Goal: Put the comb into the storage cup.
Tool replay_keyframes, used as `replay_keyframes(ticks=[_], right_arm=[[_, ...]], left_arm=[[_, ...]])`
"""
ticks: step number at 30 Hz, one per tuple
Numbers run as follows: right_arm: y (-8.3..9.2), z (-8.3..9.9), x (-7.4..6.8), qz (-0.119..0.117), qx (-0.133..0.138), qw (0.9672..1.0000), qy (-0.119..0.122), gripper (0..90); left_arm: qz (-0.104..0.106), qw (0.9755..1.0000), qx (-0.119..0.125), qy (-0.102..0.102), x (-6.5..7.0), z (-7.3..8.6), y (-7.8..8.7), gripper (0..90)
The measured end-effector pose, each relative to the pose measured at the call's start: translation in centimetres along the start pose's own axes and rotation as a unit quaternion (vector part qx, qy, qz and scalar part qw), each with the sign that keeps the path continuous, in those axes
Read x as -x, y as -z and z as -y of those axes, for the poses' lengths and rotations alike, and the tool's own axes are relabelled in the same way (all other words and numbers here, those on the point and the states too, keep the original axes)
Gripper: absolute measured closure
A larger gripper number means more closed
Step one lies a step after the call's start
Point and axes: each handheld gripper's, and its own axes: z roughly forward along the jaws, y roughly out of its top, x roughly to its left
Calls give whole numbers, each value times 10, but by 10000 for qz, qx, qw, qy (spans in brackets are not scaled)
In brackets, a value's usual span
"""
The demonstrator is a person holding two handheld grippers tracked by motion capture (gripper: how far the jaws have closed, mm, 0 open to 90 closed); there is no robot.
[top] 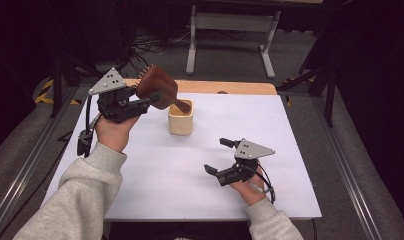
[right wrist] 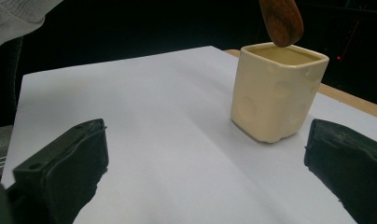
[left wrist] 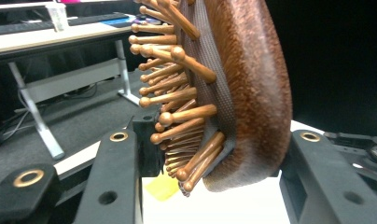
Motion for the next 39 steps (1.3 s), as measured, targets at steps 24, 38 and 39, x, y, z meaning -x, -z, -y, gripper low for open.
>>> replay_keyframes(ticks=[24, 38, 39], right_arm=[[0, 0, 0, -15, 7, 10000, 15, 5], [0, 0, 0, -23, -8, 10000, -6, 5], [0, 0, 0, -22, -5, 10000, -3, 5]], left_arm=[[-457, 9988, -144, 137, -15, 5, -19, 557], [-466, 9979, -390, 210, -18, 12, -38, 552], [-466, 9979, -399, 218, -19, 13, -39, 551]])
